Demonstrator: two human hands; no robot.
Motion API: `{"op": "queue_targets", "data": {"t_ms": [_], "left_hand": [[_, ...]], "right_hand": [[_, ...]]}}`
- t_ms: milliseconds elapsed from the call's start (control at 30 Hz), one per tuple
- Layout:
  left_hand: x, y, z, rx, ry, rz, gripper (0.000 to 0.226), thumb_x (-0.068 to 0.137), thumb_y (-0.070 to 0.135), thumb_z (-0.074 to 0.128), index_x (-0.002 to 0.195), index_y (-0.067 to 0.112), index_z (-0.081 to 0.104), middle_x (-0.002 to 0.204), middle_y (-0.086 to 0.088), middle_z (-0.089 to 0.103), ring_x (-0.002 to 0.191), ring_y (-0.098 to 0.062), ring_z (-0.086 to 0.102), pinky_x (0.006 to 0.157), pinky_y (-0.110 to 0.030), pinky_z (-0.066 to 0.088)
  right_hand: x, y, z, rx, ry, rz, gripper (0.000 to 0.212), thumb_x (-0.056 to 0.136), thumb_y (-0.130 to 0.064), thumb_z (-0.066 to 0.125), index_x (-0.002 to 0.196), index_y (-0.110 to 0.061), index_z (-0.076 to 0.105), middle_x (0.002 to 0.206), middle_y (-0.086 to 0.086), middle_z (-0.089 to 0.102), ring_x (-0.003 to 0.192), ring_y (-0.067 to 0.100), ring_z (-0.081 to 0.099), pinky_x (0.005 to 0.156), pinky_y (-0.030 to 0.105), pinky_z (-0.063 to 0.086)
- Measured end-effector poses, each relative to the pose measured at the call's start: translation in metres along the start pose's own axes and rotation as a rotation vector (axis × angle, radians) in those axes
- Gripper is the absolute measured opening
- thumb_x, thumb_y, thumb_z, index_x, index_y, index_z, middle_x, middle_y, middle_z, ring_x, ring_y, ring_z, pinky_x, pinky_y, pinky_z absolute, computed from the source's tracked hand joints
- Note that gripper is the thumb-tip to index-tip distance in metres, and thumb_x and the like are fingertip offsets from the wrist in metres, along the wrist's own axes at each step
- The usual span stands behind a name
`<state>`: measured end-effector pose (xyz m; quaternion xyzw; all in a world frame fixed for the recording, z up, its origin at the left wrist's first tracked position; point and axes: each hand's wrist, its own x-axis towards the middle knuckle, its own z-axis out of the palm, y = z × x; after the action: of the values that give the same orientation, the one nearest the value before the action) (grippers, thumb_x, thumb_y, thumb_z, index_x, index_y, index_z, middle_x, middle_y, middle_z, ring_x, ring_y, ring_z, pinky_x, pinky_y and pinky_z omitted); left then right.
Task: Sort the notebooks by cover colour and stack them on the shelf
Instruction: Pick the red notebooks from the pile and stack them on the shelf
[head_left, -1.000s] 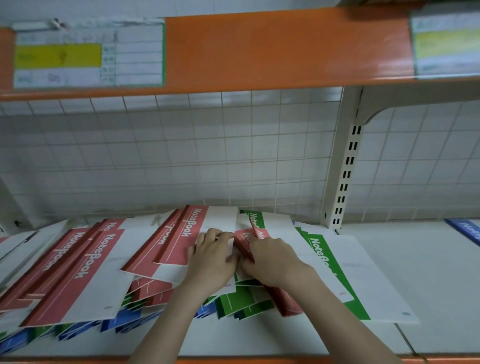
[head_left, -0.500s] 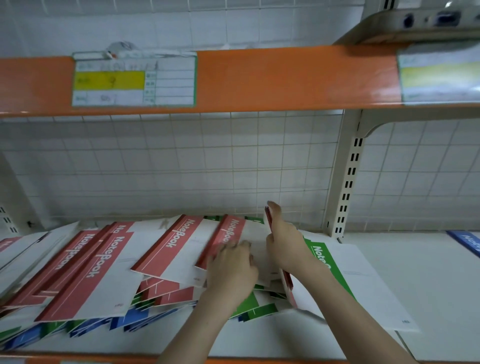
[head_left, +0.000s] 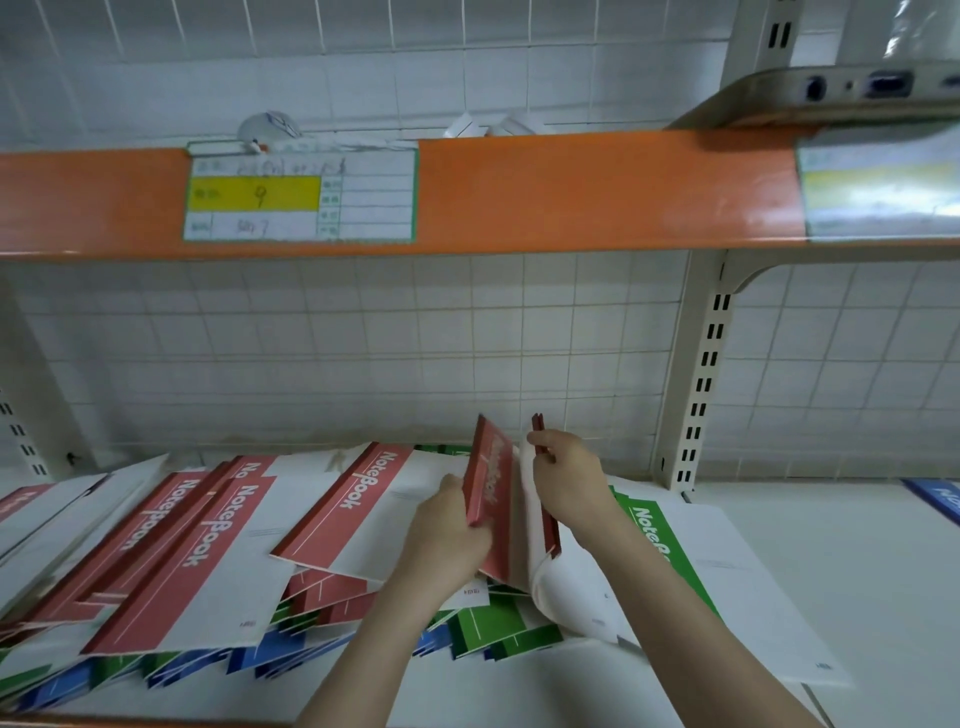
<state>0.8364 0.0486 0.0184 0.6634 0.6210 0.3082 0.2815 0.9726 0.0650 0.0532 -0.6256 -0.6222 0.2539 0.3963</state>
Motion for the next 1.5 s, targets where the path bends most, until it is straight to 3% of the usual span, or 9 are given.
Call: {"op": "queue_targets", "data": {"t_ms": [200, 367, 533, 633, 767, 1100, 1267, 1400, 1500], "left_hand": [[-0.001, 0.007, -0.001, -0.420, -0.158, -0.142, 0.047, 0.088, 0.063, 0.044, 0.116, 0.025, 0.042, 0.111, 0.005, 0.058, 0.101, -0.014, 0.058, 0.084, -0.029, 0.049], [-0.002, -0.005, -0.004, -0.558, -0.145, -0.218, 0.037, 0.089, 0.010, 0.061, 0.124, 0.012, 0.048, 0.100, -0.005, 0.065, 0.086, -0.018, 0.065, 0.063, -0.027, 0.052], [0.000, -0.015, -0.020, -0.803, 0.013, -0.122, 0.033, 0.088, 0.004, 0.061, 0.112, 0.026, 0.059, 0.105, 0.000, 0.071, 0.094, -0.020, 0.068, 0.075, -0.035, 0.054], [0.000, -0.016, -0.032, -0.684, 0.124, 0.052, 0.037, 0.088, 0.007, 0.062, 0.102, 0.041, 0.058, 0.100, 0.015, 0.070, 0.094, -0.007, 0.067, 0.079, -0.030, 0.052], [0.004, -0.016, -0.051, -0.495, 0.224, 0.249, 0.035, 0.088, 0.006, 0.063, 0.101, 0.037, 0.055, 0.099, 0.015, 0.069, 0.092, -0.003, 0.067, 0.079, -0.028, 0.053], [0.013, -0.025, -0.039, -0.669, 0.241, 0.208, 0.038, 0.074, 0.051, 0.063, 0.108, 0.037, 0.060, 0.102, 0.016, 0.070, 0.098, -0.006, 0.066, 0.079, -0.021, 0.051], [0.015, -0.035, -0.030, -0.483, 0.322, 0.233, 0.028, 0.089, 0.028, 0.059, 0.116, 0.024, 0.053, 0.089, 0.034, 0.062, 0.089, 0.010, 0.060, 0.069, -0.007, 0.047], [0.017, -0.026, -0.032, -0.407, 0.224, 0.247, 0.030, 0.093, 0.017, 0.056, 0.122, 0.021, 0.049, 0.108, 0.012, 0.063, 0.100, -0.005, 0.061, 0.082, -0.024, 0.047], [0.019, -0.012, -0.025, -0.373, 0.121, 0.168, 0.014, 0.096, 0.021, 0.051, 0.110, 0.020, 0.051, 0.102, -0.001, 0.065, 0.088, -0.015, 0.065, 0.069, -0.027, 0.050]], "right_hand": [[-0.003, 0.000, 0.021, 0.113, -0.030, -0.004, 0.043, 0.095, -0.003, 0.034, 0.135, -0.013, 0.046, 0.126, 0.016, 0.057, 0.108, 0.033, 0.058, 0.092, 0.042, 0.048], [-0.007, 0.019, 0.020, 0.403, -0.109, 0.182, 0.030, 0.100, -0.015, 0.038, 0.129, -0.014, 0.047, 0.094, 0.011, 0.059, 0.082, 0.021, 0.058, 0.076, 0.036, 0.055], [-0.003, 0.028, 0.003, 0.048, 0.057, 0.082, 0.057, 0.094, -0.030, 0.053, 0.142, -0.008, 0.030, 0.129, 0.015, 0.051, 0.110, 0.027, 0.053, 0.080, 0.024, 0.036], [-0.003, 0.018, -0.005, 0.364, -0.079, 0.171, 0.036, 0.095, -0.023, 0.054, 0.126, -0.006, 0.049, 0.107, 0.007, 0.061, 0.093, 0.026, 0.061, 0.075, 0.031, 0.047], [-0.002, 0.005, -0.003, 0.726, -0.094, -0.004, 0.031, 0.092, 0.001, 0.051, 0.118, -0.015, 0.055, 0.115, 0.009, 0.066, 0.110, 0.027, 0.061, 0.098, 0.045, 0.046], [-0.006, 0.010, 0.035, 0.675, -0.054, -0.100, 0.019, 0.095, -0.028, 0.053, 0.110, -0.039, 0.054, 0.100, -0.028, 0.065, 0.097, -0.013, 0.057, 0.071, 0.002, 0.043], [-0.012, 0.025, 0.041, 0.512, -0.075, -0.094, 0.015, 0.099, -0.029, 0.043, 0.103, -0.034, 0.057, 0.100, -0.018, 0.065, 0.096, -0.005, 0.057, 0.082, 0.018, 0.049], [-0.008, 0.023, 0.021, 0.439, -0.040, -0.029, 0.028, 0.099, -0.027, 0.044, 0.108, -0.003, 0.056, 0.090, 0.009, 0.056, 0.081, 0.019, 0.053, 0.064, 0.017, 0.043], [-0.005, 0.032, 0.006, 0.421, -0.026, 0.080, 0.036, 0.098, -0.022, 0.045, 0.116, 0.009, 0.048, 0.086, 0.020, 0.048, 0.072, 0.027, 0.051, 0.057, 0.022, 0.034]]}}
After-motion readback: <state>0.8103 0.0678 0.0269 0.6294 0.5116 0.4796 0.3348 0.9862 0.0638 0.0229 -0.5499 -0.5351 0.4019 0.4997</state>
